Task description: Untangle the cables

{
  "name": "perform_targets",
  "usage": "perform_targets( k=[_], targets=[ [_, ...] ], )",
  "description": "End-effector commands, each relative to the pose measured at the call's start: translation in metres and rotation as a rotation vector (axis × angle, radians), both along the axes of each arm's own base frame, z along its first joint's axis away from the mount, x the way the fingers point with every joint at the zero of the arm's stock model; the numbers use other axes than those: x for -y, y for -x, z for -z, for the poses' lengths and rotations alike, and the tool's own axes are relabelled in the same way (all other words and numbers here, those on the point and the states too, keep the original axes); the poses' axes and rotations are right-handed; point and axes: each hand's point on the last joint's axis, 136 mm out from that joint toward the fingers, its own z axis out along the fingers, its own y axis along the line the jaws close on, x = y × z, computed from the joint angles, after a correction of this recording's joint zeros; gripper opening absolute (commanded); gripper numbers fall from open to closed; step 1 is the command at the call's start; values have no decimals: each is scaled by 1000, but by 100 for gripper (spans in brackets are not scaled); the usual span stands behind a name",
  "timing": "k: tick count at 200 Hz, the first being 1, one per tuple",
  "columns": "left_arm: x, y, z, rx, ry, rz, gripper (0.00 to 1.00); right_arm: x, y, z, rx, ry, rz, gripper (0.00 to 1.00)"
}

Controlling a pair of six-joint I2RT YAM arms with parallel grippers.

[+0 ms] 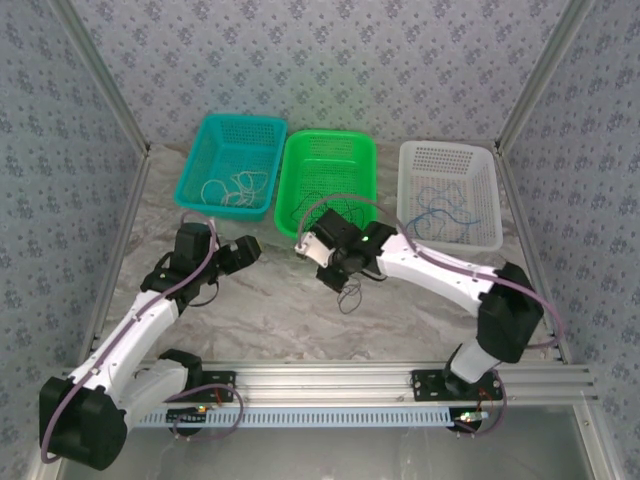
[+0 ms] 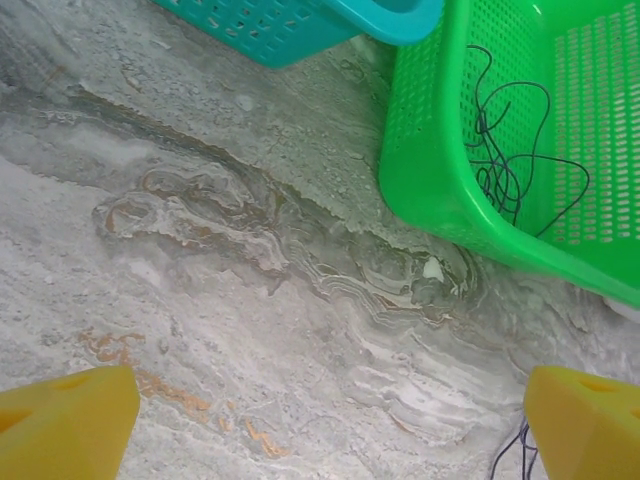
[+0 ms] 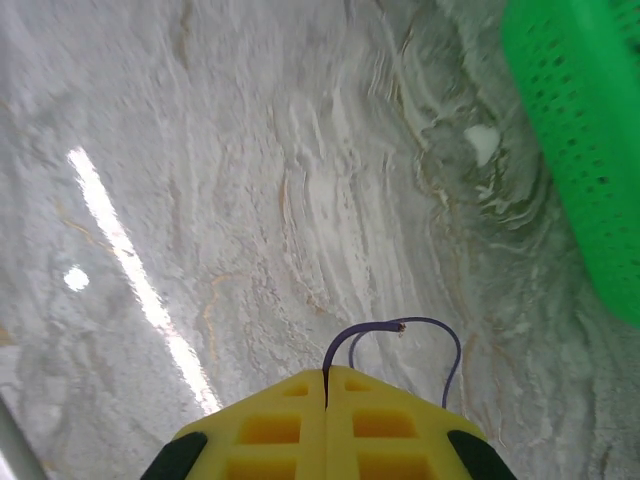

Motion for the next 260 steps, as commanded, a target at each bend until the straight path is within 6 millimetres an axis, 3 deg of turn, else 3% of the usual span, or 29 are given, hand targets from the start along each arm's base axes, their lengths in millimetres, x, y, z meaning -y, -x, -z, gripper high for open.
perform_targets(
  k=[1,43,86,107,140,183,225,260],
  targets=[
    [11,-4,-15,65,58,39,98,5,3,-29,-27,-81,50,0],
    [46,-8,-53,237,117,172,98,9,-2,-95,-16,-342,100,0],
    [98,-2,-101,454,133,364,99,14,-2,-165,-55,-620,136,0],
    [123,1,-117,504,155,457,99,20,1,-189,-43,-682,134,0],
    [165,13,-126,539,206,606,95,33,-5,-203,-2,-700,182,0],
    [203,49,-129,640,184,827,86,40,-7,-214,-14,-741,211,0],
    [209,63,-139,697,193,903,82,50,-11,-220,-7,-759,242,0],
    [219,76,-134,680,189,978,79,53,-14,-225,-5,-773,257,0]
  ],
)
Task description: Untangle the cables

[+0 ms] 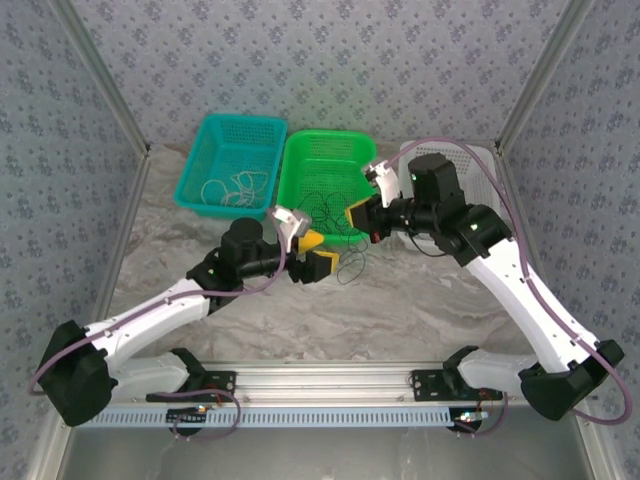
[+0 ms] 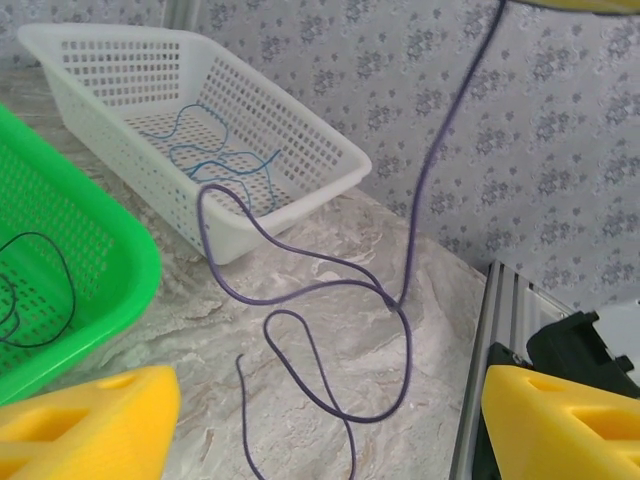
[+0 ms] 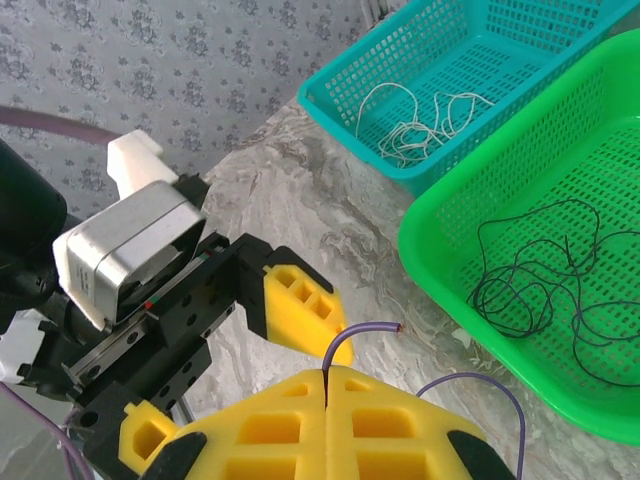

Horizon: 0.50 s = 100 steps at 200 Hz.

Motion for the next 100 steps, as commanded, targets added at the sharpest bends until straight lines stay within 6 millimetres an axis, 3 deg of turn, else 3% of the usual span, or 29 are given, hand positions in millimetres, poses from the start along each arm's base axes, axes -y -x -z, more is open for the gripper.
perform_targets(
  k=[1,33,67,100],
  targets=[
    [12,14,-19,72,21,91,79,3,6,-23,19,-51,-3,0],
    [19,16,-9,80,-29,91,78,2,5,-29,15,-77,-7,0],
    [25,12,-12,128,-53,72,77,1,7,-36,10,-104,-13,0],
    [36,9,-7,131,-84,93,65,0,8,-44,5,-134,-18,0]
  ],
)
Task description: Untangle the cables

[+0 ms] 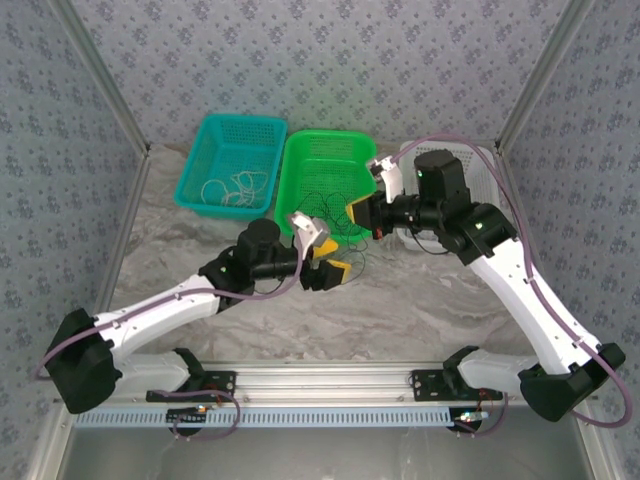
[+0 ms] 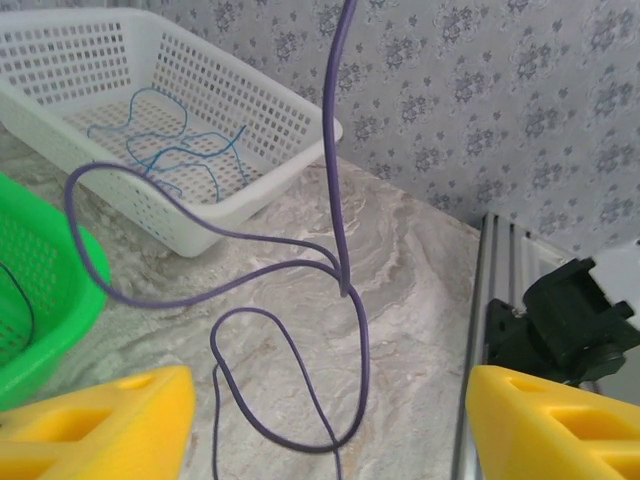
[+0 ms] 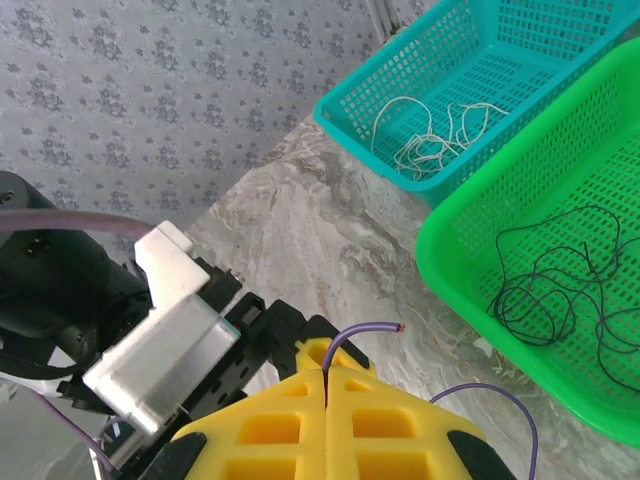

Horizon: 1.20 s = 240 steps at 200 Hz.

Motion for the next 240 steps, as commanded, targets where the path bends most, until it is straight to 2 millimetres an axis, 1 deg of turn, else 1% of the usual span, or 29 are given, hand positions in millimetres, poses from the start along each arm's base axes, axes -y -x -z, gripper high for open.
perform_targets(
  k=[1,6,13,21,32,40,51,60,87,110,114,121,124,127,137,140,150,157,163,166,178,190,205,214,220,223,224,227,240],
  targets=[
    [9,-5,-14,50,1,13,64,0,8,-31,31,-75,-17,0],
    [12,-5,-13,47,-4,18,61,0,8,-32,31,-79,-15,0],
    [14,-5,-11,41,-11,28,54,1,7,-33,30,-80,-11,0],
    [18,-4,-10,37,-13,38,43,1,7,-34,31,-81,-4,0],
    [22,-2,-11,35,-13,54,25,3,4,-33,35,-73,18,0],
    [25,0,-12,37,-13,69,16,7,0,-31,32,-58,51,0],
    [29,3,-15,38,-12,85,7,16,-11,-25,32,-26,129,0],
    [31,5,-16,40,-13,94,4,23,-18,-21,35,3,186,0],
    [34,6,-14,26,-21,97,0,40,-36,-8,33,52,335,0],
    [34,8,-14,14,-13,99,0,46,-46,2,8,60,412,1],
    [34,8,-15,13,-11,99,0,47,-47,4,2,60,421,5],
    [35,7,-14,9,-10,97,0,46,-48,7,-9,63,427,26],
    [35,7,-15,10,-9,95,0,47,-49,7,-8,64,429,31],
    [35,6,-15,9,-9,93,0,47,-49,9,-11,67,430,33],
    [35,6,-16,8,-7,95,0,50,-51,15,-17,86,450,35],
    [35,7,-16,8,-5,96,0,52,-52,18,-20,95,462,37],
    [36,8,-18,5,3,104,0,60,-54,26,-29,124,499,54],
    [36,10,-19,4,11,116,0,67,-55,33,-39,150,525,67],
    [36,12,-21,4,19,124,0,73,-56,39,-54,168,545,74],
    [36,12,-22,3,22,129,0,76,-56,42,-61,172,554,76],
    [35,14,-25,6,28,132,0,85,-55,53,-108,173,573,78],
    [33,12,-27,9,33,121,0,88,-51,63,-155,158,564,78],
    [27,8,-30,15,43,102,0,92,-43,76,-211,145,547,78],
    [24,6,-32,15,53,91,0,95,-38,87,-248,148,531,77],
    [21,4,-33,12,57,84,0,93,-33,89,-251,137,498,77],
    [20,4,-34,13,61,81,0,92,-32,86,-243,127,479,76],
    [20,3,-33,12,61,80,0,92,-29,91,-254,131,476,76],
    [19,2,-33,11,63,76,0,91,-27,99,-260,141,461,76],
    [14,-2,-34,2,72,58,0,100,-20,106,-247,149,481,76]
  ],
)
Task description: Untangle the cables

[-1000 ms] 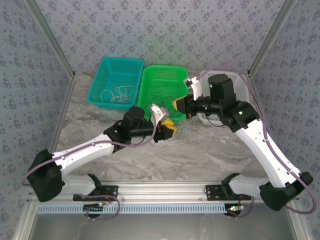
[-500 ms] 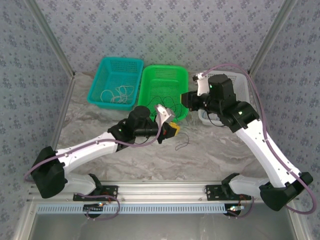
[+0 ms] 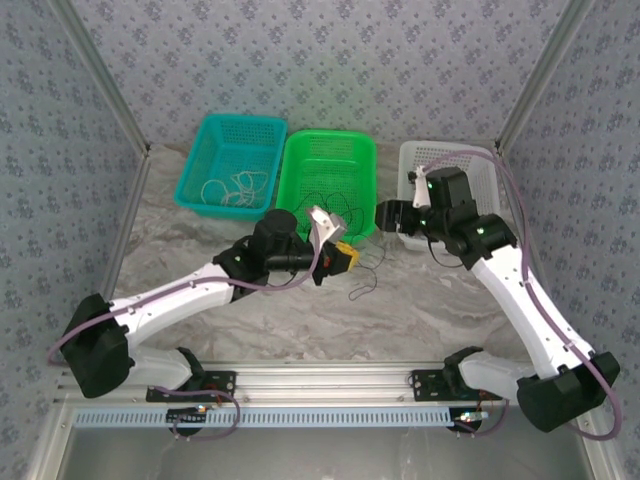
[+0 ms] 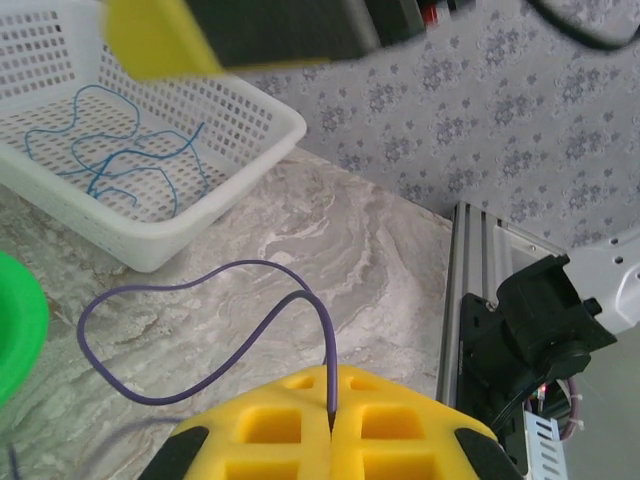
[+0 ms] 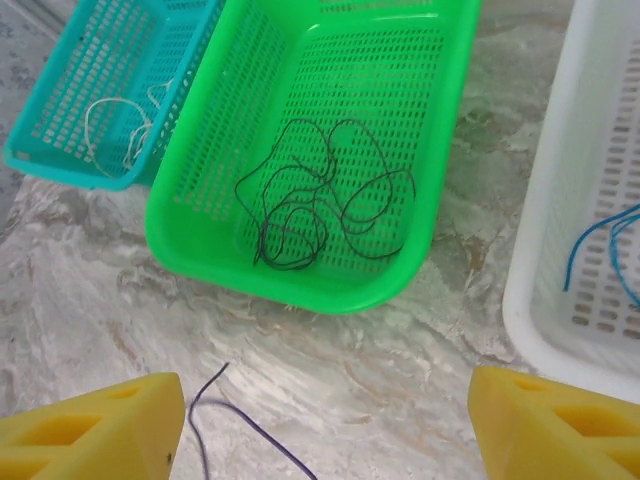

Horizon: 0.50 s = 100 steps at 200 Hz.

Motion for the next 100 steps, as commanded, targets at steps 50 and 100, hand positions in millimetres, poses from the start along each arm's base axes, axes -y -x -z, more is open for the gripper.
perform_targets(
  k=[50,100],
  targets=[
    [-11,-6,-31,29,101,-28,0,1,31,28,-82,-171,-34,77],
    [-11,-8,-25,19,89,-36,0,-20,28,20,-97,-304,-86,78]
  ],
)
